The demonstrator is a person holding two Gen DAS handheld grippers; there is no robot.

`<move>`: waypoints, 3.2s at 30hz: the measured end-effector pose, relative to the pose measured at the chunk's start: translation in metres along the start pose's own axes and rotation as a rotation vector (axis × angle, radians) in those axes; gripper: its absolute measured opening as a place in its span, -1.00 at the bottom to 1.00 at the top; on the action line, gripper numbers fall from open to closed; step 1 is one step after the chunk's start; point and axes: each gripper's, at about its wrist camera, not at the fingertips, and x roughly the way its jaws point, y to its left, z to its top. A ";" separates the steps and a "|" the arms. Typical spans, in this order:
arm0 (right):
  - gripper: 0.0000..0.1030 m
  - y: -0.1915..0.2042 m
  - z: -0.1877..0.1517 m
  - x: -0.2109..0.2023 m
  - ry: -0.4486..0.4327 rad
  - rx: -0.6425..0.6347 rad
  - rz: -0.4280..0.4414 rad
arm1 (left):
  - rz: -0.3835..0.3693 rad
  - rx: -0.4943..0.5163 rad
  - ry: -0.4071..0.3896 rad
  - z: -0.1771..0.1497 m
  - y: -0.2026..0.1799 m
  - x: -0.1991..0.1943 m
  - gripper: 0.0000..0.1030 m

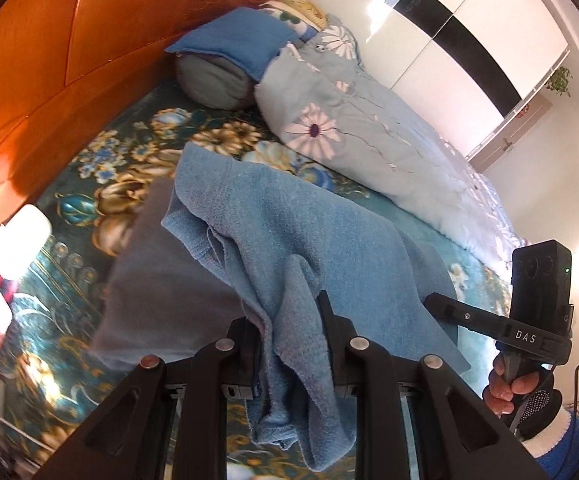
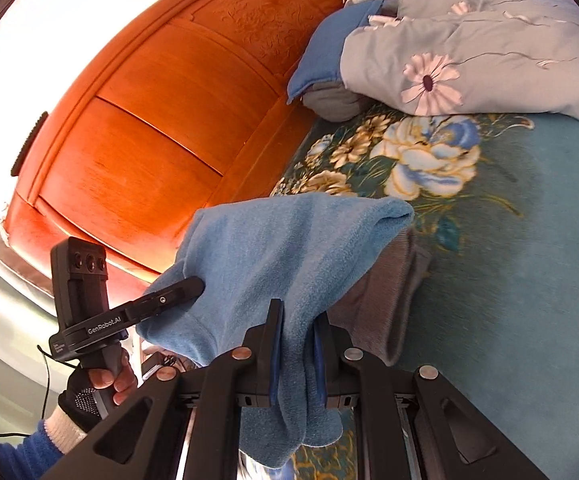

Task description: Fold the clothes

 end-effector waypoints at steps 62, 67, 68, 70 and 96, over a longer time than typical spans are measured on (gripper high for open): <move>-0.54 -0.015 0.053 0.137 0.099 -0.117 -0.260 | 0.102 0.040 0.054 0.045 0.080 0.086 -0.10; -0.54 -0.021 0.051 0.146 0.124 -0.120 -0.272 | 0.094 0.013 0.049 0.043 0.084 0.088 -0.10; -0.55 -0.022 0.051 0.147 0.127 -0.118 -0.272 | 0.093 0.008 0.046 0.043 0.085 0.087 -0.10; -0.55 -0.021 0.052 0.147 0.135 -0.112 -0.270 | 0.093 -0.003 0.041 0.043 0.085 0.084 -0.10; -0.47 0.038 -0.017 0.077 0.066 -0.252 -0.261 | 0.133 -0.064 -0.084 -0.050 0.024 0.015 0.49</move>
